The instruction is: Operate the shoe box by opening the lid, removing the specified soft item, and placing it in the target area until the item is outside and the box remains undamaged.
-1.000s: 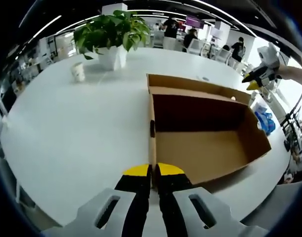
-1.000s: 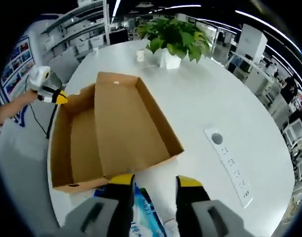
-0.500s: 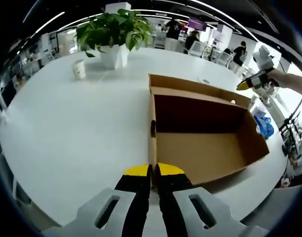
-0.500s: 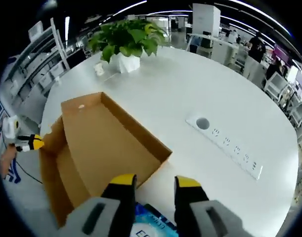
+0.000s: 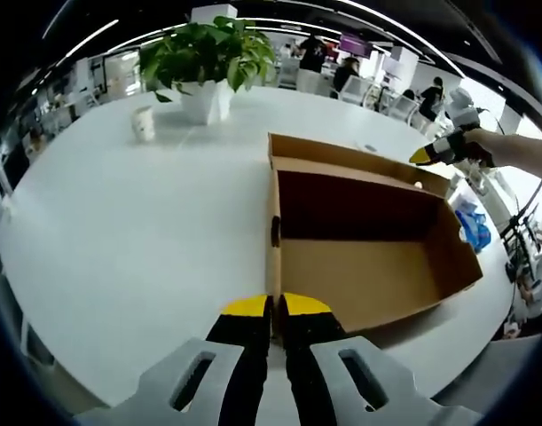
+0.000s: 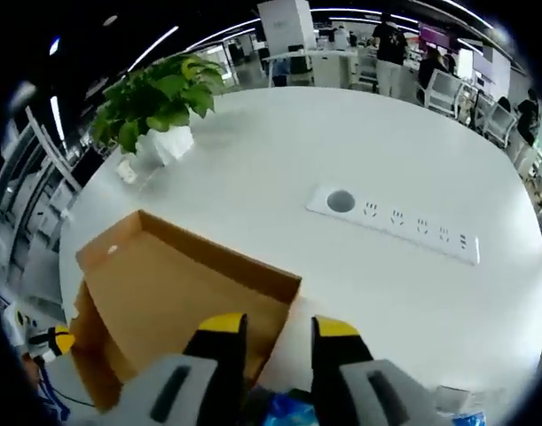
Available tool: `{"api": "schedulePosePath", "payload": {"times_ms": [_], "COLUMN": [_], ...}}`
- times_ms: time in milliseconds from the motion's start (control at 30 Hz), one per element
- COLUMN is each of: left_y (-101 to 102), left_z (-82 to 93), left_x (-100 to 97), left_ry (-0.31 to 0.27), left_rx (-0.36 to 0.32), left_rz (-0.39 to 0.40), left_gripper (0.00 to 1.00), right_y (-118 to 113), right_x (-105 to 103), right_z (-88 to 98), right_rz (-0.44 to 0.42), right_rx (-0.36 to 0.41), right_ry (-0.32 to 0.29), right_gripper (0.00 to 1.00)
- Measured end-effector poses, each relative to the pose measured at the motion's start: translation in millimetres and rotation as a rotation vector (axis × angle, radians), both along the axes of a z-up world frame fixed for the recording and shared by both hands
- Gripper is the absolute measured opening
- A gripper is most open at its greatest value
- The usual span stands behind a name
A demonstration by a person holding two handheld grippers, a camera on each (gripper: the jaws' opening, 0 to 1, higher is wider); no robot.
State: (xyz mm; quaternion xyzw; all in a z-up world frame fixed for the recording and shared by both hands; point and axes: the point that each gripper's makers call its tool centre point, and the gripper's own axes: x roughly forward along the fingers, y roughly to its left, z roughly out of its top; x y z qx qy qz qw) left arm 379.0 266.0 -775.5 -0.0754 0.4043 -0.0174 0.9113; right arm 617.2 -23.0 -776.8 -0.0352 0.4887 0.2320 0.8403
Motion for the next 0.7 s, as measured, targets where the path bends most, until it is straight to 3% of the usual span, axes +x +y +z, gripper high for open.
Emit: {"api": "schedulePosePath", "payload": {"times_ms": [200,267,367,467,700], "left_y": [1.1,1.1,1.3,1.5,1.2], "left_z": [-0.6,-0.8,-0.9,-1.5,-2.1], "left_x": [0.3,0.1,-0.3,-0.5,-1.7], "left_ry": [-0.005,-0.005,-0.010,-0.014,-0.020], "left_rx": [-0.006,-0.007,-0.003,-0.003,-0.003], "left_rz": [0.003,0.003,0.001,0.002,0.004], "left_gripper": [0.02,0.02,0.02,0.02,0.02], "right_y": [-2.7,-2.9,3.5,2.1,1.0], "right_x": [-6.9,-12.4,-14.7,-16.8,-16.7], "right_z": [-19.0,-23.7,-22.1,-19.9,-10.5], "right_rz": [-0.030,-0.014,0.009,0.018,-0.002], "right_rx": [-0.026,-0.040,-0.047,-0.078,-0.070], "right_ry": [0.042,0.061,0.046,0.020,-0.016], "right_gripper": [0.22,0.10,0.02,0.02,0.00]}}
